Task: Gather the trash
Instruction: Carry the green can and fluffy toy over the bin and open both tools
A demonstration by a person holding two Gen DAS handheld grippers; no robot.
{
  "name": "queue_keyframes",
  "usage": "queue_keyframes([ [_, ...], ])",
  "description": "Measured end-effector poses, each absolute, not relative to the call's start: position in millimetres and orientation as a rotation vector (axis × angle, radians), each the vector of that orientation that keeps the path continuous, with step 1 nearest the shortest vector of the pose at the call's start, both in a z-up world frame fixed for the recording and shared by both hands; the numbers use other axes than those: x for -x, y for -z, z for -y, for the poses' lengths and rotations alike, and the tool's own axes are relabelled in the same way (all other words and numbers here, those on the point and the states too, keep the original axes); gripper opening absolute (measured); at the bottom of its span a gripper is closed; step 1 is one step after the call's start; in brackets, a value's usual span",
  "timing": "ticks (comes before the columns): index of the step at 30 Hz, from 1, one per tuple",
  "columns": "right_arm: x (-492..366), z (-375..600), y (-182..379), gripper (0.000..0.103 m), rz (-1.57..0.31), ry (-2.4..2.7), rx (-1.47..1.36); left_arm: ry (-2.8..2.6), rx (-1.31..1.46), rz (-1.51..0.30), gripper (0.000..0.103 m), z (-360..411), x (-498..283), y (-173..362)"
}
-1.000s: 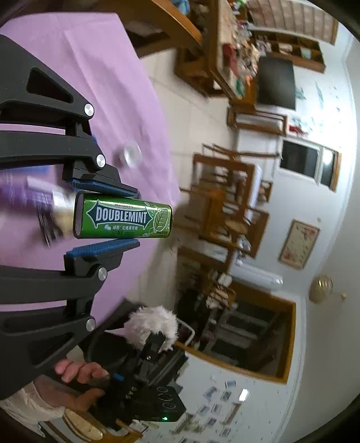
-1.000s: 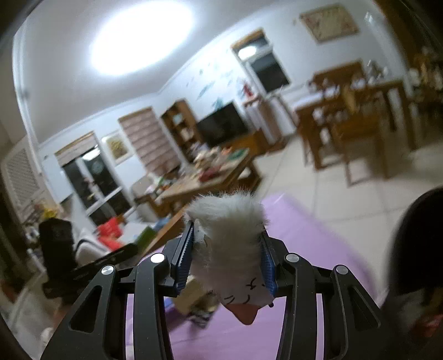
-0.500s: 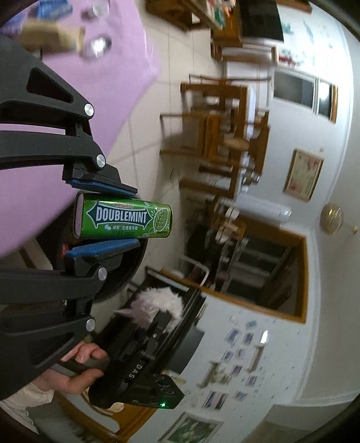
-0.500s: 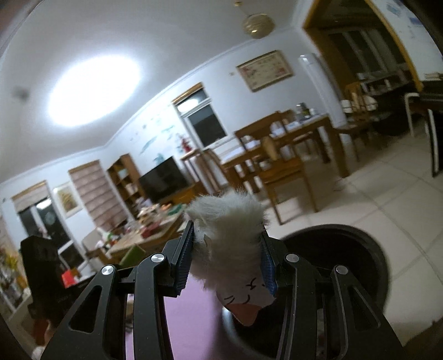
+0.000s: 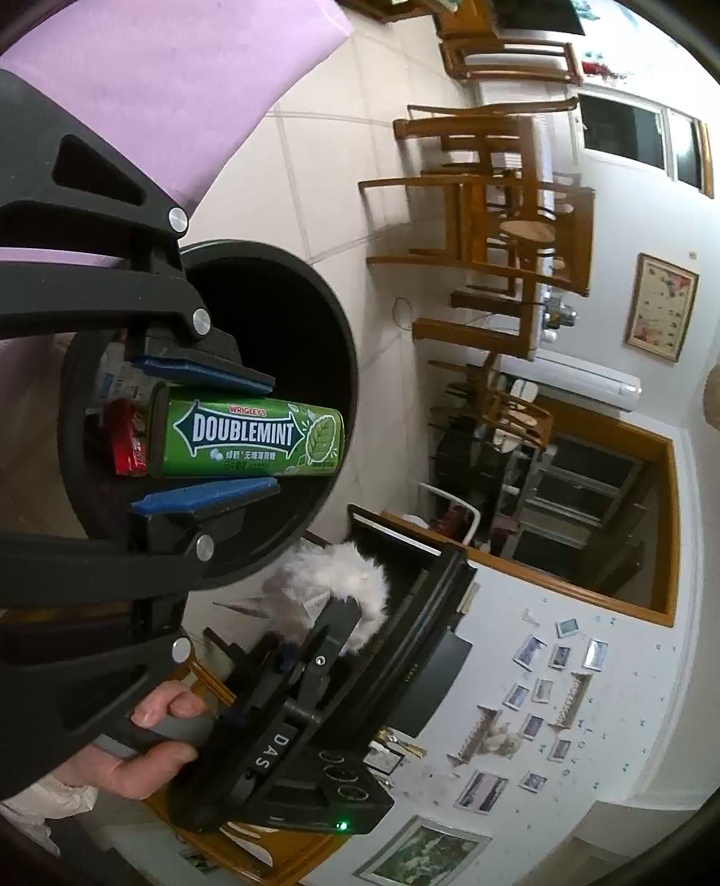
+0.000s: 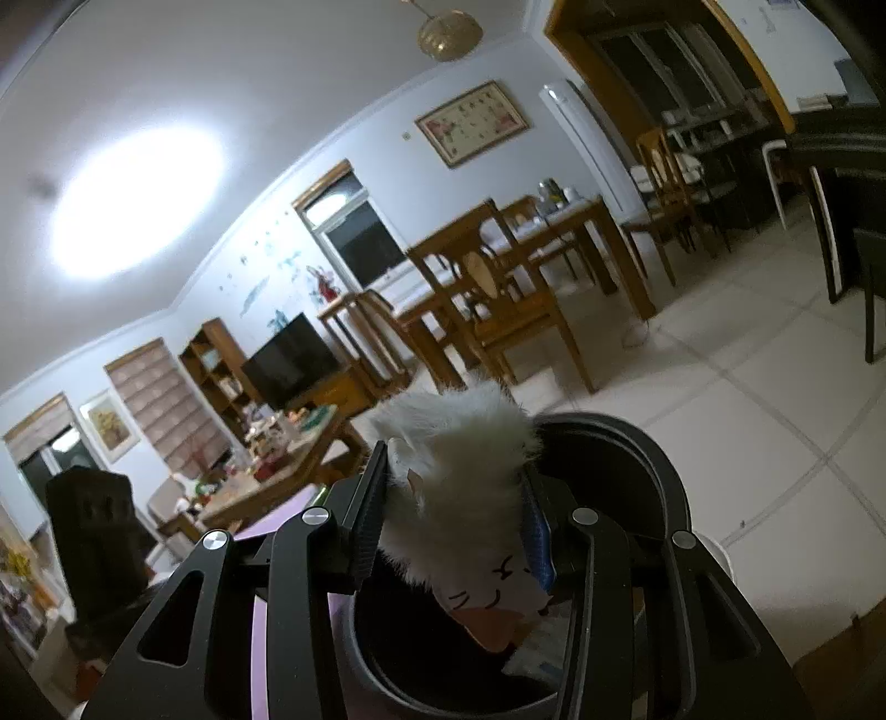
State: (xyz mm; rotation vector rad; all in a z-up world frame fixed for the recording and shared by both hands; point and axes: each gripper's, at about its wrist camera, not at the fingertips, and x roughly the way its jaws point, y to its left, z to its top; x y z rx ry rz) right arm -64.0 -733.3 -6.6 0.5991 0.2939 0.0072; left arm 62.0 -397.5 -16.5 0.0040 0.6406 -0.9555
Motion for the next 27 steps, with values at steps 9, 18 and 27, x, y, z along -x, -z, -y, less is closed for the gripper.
queue_keyframes([
  [9, 22, 724, 34, 0.042, -0.348, -0.007, -0.634, 0.934, -0.032, -0.687, 0.030, 406, -69, 31],
  [18, 8, 716, 43, 0.042, -0.350, 0.013, -0.646, 0.931, -0.050, -0.696, 0.030, 417, -65, 29],
  [27, 10, 699, 41, 0.043, -0.324, 0.038, -0.638, 0.935, -0.058, -0.715, 0.030, 426, -65, 36],
])
